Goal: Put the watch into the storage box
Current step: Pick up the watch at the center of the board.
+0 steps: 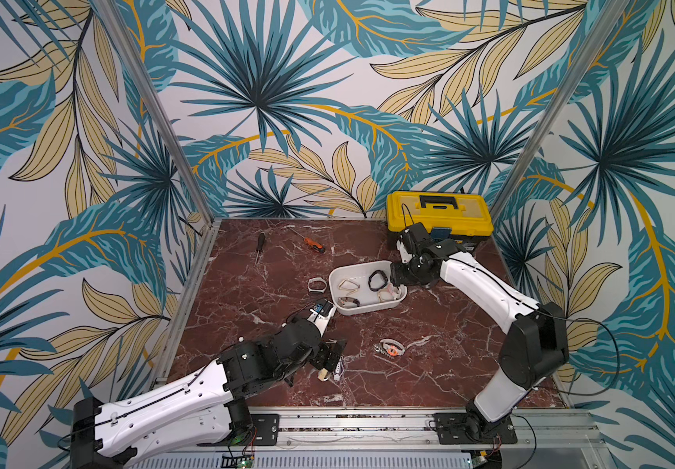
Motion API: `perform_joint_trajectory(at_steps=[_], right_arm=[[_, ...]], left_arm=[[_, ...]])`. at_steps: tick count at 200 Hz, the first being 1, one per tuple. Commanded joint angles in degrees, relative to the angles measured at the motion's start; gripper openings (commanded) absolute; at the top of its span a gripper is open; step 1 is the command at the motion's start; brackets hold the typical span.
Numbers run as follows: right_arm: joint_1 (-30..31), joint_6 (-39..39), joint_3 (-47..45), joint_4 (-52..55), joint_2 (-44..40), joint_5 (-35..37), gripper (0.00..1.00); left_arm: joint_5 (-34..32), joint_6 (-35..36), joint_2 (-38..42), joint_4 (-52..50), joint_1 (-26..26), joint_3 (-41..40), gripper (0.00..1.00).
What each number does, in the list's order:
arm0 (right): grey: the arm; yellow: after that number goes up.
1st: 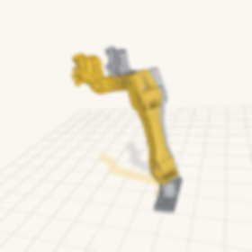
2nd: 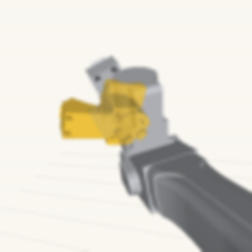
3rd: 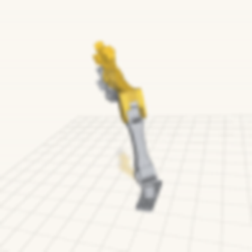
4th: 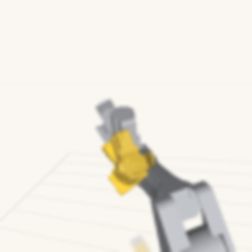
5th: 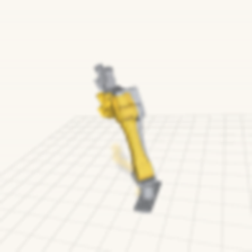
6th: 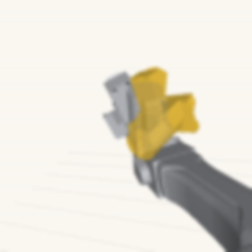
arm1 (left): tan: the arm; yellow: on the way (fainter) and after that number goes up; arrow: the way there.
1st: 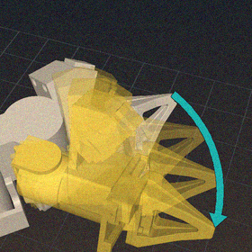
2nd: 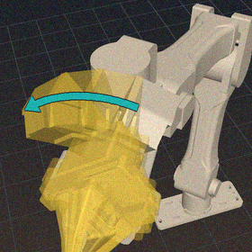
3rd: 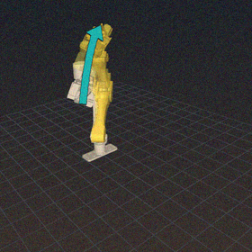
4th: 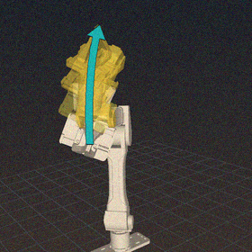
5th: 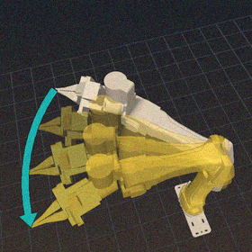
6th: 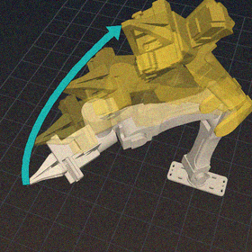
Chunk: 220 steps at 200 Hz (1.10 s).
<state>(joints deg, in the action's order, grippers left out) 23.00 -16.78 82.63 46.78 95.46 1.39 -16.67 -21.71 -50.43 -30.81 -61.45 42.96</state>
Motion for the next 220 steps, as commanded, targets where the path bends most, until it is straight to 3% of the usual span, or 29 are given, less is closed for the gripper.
perform_joint_trajectory(at_steps=[1,28,47,112,152,220], right_arm=[[-0.02,-2.42,-5.77,-2.04,-7.49,-4.69,0.70],[-0.04,-4.10,-15.83,-3.64,-21.35,-9.47,0.86],[-0.03,-5.81,-22.60,-3.01,-30.91,-13.40,0.90],[0.07,-11.34,-38.06,3.83,-64.27,-21.37,1.00],[0.18,-14.23,-39.07,8.50,-70.41,-19.85,1.00],[0.12,-12.10,-34.17,14.91,-75.20,-21.93,1.00]], left_arm=[[2.34,-1.08,-2.18,1.88,-0.07,2.94,1.00],[11.45,-0.76,-6.58,4.38,-0.07,4.22,1.00],[17.42,-0.33,-11.37,5.39,-0.05,5.65,1.00],[27.73,-3.45,-31.96,3.34,0.71,16.46,1.00],[31.11,-5.39,-43.68,-0.25,0.68,25.69,1.00],[29.33,-18.71,-57.80,-13.23,2.16,40.23,0.92]])
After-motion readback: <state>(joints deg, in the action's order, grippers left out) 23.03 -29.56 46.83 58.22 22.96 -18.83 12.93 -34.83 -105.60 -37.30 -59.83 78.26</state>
